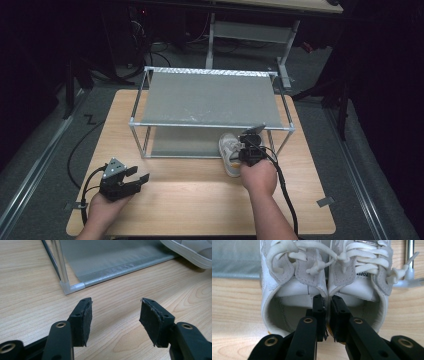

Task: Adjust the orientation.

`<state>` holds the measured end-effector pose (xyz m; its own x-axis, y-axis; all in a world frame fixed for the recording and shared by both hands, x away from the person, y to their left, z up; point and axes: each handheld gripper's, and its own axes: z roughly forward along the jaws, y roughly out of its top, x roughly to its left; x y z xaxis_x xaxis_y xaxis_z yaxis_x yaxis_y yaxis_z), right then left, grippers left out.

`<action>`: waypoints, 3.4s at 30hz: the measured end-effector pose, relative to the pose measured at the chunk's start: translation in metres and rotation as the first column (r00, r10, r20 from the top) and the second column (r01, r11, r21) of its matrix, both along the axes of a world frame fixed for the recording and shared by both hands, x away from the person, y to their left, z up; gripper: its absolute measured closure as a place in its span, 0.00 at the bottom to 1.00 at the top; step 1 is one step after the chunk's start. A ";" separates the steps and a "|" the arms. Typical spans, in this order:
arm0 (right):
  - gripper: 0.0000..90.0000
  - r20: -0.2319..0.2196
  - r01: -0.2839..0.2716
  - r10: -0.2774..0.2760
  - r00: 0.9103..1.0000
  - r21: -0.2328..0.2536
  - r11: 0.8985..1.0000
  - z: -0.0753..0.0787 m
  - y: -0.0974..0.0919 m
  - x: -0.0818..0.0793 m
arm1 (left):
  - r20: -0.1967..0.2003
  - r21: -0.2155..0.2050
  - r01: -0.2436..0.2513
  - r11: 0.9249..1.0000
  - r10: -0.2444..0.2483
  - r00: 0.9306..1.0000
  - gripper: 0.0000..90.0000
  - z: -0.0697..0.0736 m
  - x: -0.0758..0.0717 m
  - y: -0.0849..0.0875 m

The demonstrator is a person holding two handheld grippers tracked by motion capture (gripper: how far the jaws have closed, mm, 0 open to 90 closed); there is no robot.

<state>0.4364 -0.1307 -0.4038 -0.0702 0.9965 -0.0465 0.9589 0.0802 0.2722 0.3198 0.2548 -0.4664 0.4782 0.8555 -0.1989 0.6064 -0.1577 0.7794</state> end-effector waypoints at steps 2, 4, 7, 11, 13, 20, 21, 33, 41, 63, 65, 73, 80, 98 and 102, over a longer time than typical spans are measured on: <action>0.92 0.010 0.003 -0.003 1.000 0.003 1.000 -0.002 0.001 0.002 | 0.000 -0.001 -0.001 1.000 0.001 1.000 0.48 0.000 0.000 0.000; 0.92 0.023 -0.022 0.022 0.999 -0.002 1.000 -0.003 -0.001 0.003 | 0.000 -0.001 0.000 1.000 0.000 1.000 0.48 0.000 0.000 0.001; 0.92 0.039 0.016 -0.017 0.999 0.007 1.000 -0.005 0.003 0.006 | -0.001 -0.001 0.001 1.000 -0.001 1.000 0.48 0.000 0.000 0.000; 0.91 0.076 0.016 -0.018 0.997 0.026 1.000 -0.008 0.004 0.006 | -0.004 0.002 0.001 1.000 -0.001 1.000 0.48 -0.001 0.000 0.000; 0.88 0.090 0.021 -0.024 0.996 0.032 0.999 -0.009 0.005 0.005 | -0.005 0.002 0.000 1.000 0.000 1.000 0.48 -0.001 0.000 0.000; 0.67 0.190 -0.015 0.006 0.982 0.046 0.999 -0.009 0.000 -0.004 | -0.006 0.007 0.002 1.000 -0.001 1.000 0.48 -0.001 -0.001 -0.001; 0.67 0.190 -0.015 0.006 0.982 0.046 0.999 -0.009 0.000 -0.004 | -0.006 0.007 0.002 1.000 -0.001 1.000 0.48 -0.001 -0.001 -0.001; 0.62 0.326 -0.116 0.075 0.942 0.110 0.987 0.018 -0.019 -0.035 | -0.003 0.021 0.020 1.000 -0.020 1.000 0.48 -0.001 -0.003 -0.006; 0.63 0.421 -0.234 0.162 0.892 0.124 0.964 0.015 -0.043 -0.070 | -0.006 0.023 0.043 0.999 -0.043 0.999 0.54 0.003 -0.008 -0.026; 1.00 0.534 -0.348 0.206 0.820 0.180 0.920 -0.044 -0.088 -0.096 | 0.066 0.069 0.051 0.996 -0.056 0.996 1.00 0.010 0.009 -0.233; 1.00 0.547 -0.346 0.203 0.812 0.170 0.923 -0.044 -0.084 -0.095 | 0.071 0.052 0.047 0.998 -0.051 0.996 1.00 0.011 0.016 -0.249; 1.00 0.546 -0.293 0.165 0.821 0.155 0.943 -0.048 -0.082 -0.080 | 0.053 0.032 -0.001 0.999 0.000 0.999 1.00 0.007 0.042 -0.270; 1.00 0.549 -0.303 0.176 0.817 0.149 0.941 -0.051 -0.079 -0.075 | 0.056 0.037 -0.005 0.999 0.003 0.998 1.00 0.005 0.050 -0.276; 1.00 0.555 -0.255 0.148 0.818 0.120 0.959 -0.063 -0.067 -0.029 | 0.072 0.079 -0.079 0.994 0.073 0.995 1.00 -0.009 0.100 -0.286; 1.00 0.540 -0.238 0.154 0.828 0.090 0.967 -0.065 -0.065 -0.015 | 0.060 0.063 -0.097 0.993 0.093 0.994 1.00 -0.014 0.113 -0.290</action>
